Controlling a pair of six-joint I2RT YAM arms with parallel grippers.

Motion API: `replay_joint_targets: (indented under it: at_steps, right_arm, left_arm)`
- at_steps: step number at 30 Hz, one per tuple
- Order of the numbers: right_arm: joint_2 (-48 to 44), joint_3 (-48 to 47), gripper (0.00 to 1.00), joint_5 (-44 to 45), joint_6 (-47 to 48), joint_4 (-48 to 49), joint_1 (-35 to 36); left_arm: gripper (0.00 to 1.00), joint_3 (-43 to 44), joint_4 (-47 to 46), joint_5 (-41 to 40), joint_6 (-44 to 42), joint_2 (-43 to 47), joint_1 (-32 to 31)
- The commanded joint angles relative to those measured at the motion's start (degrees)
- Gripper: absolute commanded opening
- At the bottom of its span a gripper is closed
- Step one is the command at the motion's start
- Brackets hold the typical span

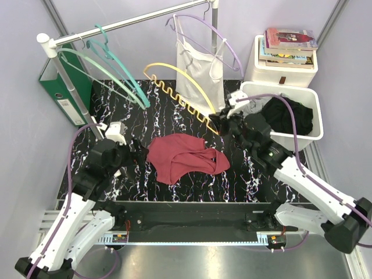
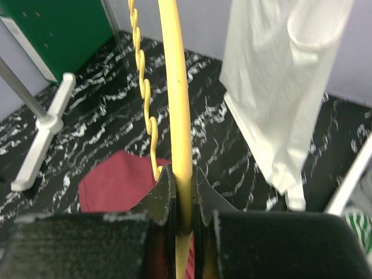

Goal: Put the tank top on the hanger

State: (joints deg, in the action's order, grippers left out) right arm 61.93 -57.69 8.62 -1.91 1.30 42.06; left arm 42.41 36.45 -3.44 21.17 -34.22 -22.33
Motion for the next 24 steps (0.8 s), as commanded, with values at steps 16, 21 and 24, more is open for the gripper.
replay_joint_targets:
  at_steps: [16, 21, 24]
  right_arm:
    - [-20.5, 14.8, 0.0, 3.6, -10.4, -13.2, 0.4]
    - [-21.6, 15.9, 0.0, 4.6, -10.2, -15.4, 0.4]
    - [-21.8, 16.2, 0.0, 4.8, -10.3, -16.1, 0.4]
  left_arm:
    - [0.75, -20.8, -27.8, -7.0, 21.2, -13.8, -21.8]
    - [0.7, -21.8, -31.5, -8.9, 21.0, -16.2, -22.2]
    - [0.67, -21.4, -32.9, -9.5, 20.6, -18.8, -22.3]
